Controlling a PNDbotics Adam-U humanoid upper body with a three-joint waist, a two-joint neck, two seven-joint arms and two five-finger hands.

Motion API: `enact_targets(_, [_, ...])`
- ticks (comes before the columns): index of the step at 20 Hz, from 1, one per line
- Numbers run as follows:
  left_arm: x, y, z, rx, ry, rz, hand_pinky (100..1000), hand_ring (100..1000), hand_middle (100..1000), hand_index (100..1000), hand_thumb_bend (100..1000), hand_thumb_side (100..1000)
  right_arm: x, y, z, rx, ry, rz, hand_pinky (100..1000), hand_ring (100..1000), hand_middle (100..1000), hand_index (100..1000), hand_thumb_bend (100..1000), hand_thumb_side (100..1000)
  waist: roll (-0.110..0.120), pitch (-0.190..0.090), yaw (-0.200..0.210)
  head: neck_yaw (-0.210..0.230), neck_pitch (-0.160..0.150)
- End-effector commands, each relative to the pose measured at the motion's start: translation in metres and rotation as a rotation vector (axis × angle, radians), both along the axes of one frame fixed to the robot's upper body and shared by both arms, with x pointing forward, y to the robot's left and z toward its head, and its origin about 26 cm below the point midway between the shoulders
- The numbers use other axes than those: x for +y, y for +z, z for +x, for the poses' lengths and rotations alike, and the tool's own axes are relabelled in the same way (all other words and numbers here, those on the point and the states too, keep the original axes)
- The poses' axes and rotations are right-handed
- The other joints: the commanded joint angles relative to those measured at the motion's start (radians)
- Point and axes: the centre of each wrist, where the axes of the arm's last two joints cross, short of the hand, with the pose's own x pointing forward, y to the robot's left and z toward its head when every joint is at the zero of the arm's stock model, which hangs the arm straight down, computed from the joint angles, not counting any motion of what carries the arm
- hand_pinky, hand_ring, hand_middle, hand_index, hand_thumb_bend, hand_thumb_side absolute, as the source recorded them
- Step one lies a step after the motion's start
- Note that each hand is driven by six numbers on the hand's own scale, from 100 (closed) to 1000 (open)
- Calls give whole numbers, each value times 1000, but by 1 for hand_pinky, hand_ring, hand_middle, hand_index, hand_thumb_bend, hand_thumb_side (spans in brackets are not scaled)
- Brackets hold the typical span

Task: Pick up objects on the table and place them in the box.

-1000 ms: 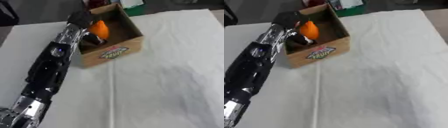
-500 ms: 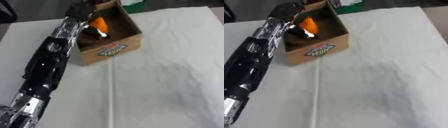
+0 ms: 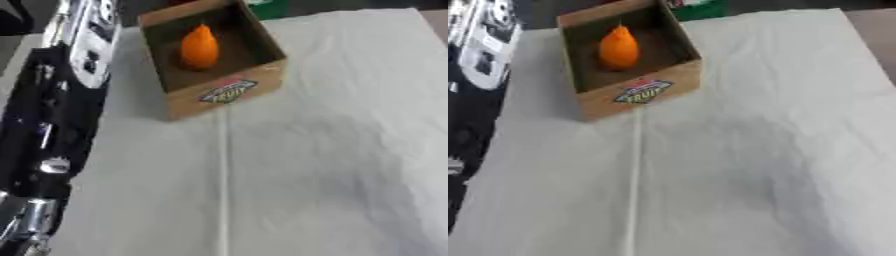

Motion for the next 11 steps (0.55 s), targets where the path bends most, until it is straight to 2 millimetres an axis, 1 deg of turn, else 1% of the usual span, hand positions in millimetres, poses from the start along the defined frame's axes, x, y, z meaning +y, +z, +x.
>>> enact_targets(1, [14,17,-48,-169,-141,-158,493,655,707,876,301,782,-4,6,-3,-27,-21,-3,805,808,675,810,100,1000,-13,-30,8,-8,8])
enact_targets(4, [26,7,-83,-266,-228,-296,486,648,700,873,255,788,-6,5,-4,-30,-35,9,804,807,675,810,100,1000,-26,-35,26,-16,6])
enact_targets(5, [31,3,-88,-293,-239,-324,485,646,697,869,230,788,-7,5,-4,-32,-38,12,804,807,676,811,100,1000,-29,-37,31,-19,5])
enact_targets(7, [40,-9,-90,-322,-253,-365,486,645,699,866,206,785,-8,4,-5,-34,-44,18,804,807,676,811,100,1000,-34,-41,39,-25,5])
enact_targets(8, [45,-17,-89,-319,-255,-382,491,652,711,877,165,769,-8,4,-5,-36,-48,21,803,807,676,811,100,1000,-36,-42,44,-29,6])
enact_targets(11, [57,-46,-83,-267,-274,-405,496,648,707,891,141,767,-9,4,-5,-41,-54,32,803,806,677,812,100,1000,-44,-46,53,-40,9])
